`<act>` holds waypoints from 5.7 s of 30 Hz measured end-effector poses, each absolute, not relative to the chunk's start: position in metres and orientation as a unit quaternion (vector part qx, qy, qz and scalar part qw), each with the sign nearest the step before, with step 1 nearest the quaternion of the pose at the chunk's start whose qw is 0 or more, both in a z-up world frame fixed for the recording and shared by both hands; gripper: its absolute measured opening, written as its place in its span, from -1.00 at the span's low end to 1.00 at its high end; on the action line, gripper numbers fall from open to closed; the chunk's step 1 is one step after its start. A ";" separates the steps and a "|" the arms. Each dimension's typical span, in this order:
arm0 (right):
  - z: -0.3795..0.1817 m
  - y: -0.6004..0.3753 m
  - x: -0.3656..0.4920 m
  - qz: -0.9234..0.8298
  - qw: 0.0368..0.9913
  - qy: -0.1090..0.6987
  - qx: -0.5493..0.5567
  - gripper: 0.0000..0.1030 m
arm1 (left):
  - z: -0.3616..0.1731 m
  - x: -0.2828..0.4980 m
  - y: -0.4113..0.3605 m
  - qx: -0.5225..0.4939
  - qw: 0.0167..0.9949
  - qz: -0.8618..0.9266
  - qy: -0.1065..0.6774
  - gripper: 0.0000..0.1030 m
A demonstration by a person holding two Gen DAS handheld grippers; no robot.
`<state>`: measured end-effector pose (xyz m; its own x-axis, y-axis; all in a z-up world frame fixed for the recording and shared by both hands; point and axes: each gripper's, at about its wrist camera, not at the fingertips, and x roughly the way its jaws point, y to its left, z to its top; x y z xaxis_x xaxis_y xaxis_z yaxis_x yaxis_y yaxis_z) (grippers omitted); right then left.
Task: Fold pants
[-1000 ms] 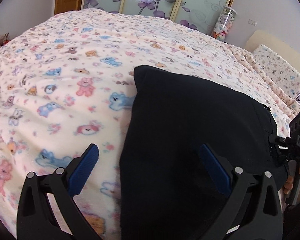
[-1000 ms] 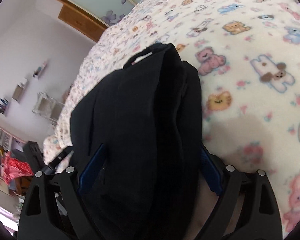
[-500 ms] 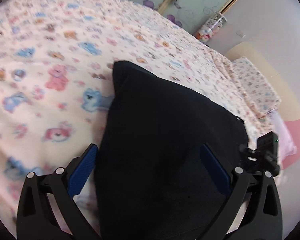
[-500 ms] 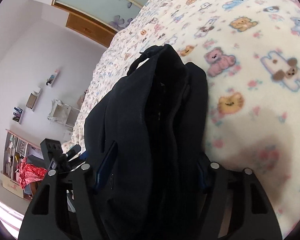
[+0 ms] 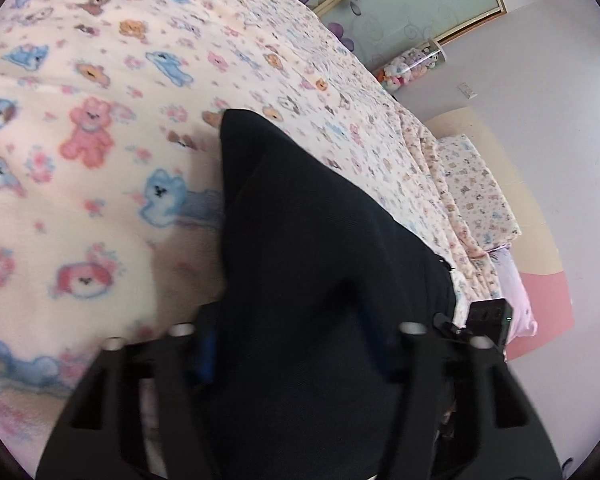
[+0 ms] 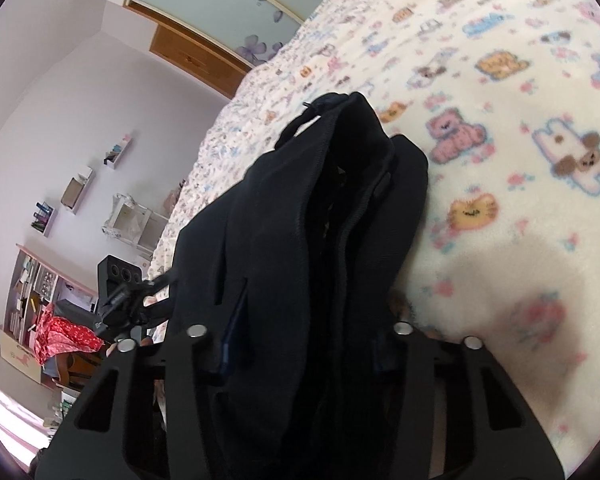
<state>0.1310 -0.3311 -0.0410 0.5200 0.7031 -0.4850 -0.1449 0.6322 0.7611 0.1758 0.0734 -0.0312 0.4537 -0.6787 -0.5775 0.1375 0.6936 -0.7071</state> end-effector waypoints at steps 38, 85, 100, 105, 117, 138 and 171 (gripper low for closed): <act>-0.047 -0.339 0.238 0.177 0.836 0.346 0.388 -0.21 | -0.043 0.266 0.054 -0.297 0.864 -0.184 0.363 -0.37; 0.071 -0.306 0.066 -0.032 0.963 0.184 0.195 0.97 | 0.043 0.073 0.000 -0.007 0.967 -0.089 0.238 0.97; 0.051 -0.204 -0.027 -0.060 0.988 0.145 0.006 0.97 | 0.019 0.005 0.014 -0.035 0.966 -0.077 0.244 0.97; 0.037 -0.198 -0.030 -0.061 0.986 0.156 0.019 0.97 | 0.008 0.009 0.003 -0.004 0.965 -0.084 0.247 0.97; 0.010 -0.185 -0.013 -0.060 0.977 0.203 0.031 0.97 | -0.010 0.019 -0.010 0.021 0.959 -0.077 0.273 0.97; -0.003 -0.183 -0.003 -0.070 0.969 0.236 0.032 0.97 | -0.014 0.016 -0.018 0.042 0.959 -0.073 0.270 0.97; -0.004 -0.181 -0.002 -0.066 0.968 0.239 0.031 0.97 | -0.011 0.011 -0.025 0.056 0.962 -0.076 0.255 0.97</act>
<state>-0.0021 -0.1805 -0.0037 0.8774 -0.1137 -0.4661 0.1431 0.9893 0.0280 0.0106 -0.0251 -0.0106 0.8579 -0.1185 -0.5000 0.1753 0.9822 0.0680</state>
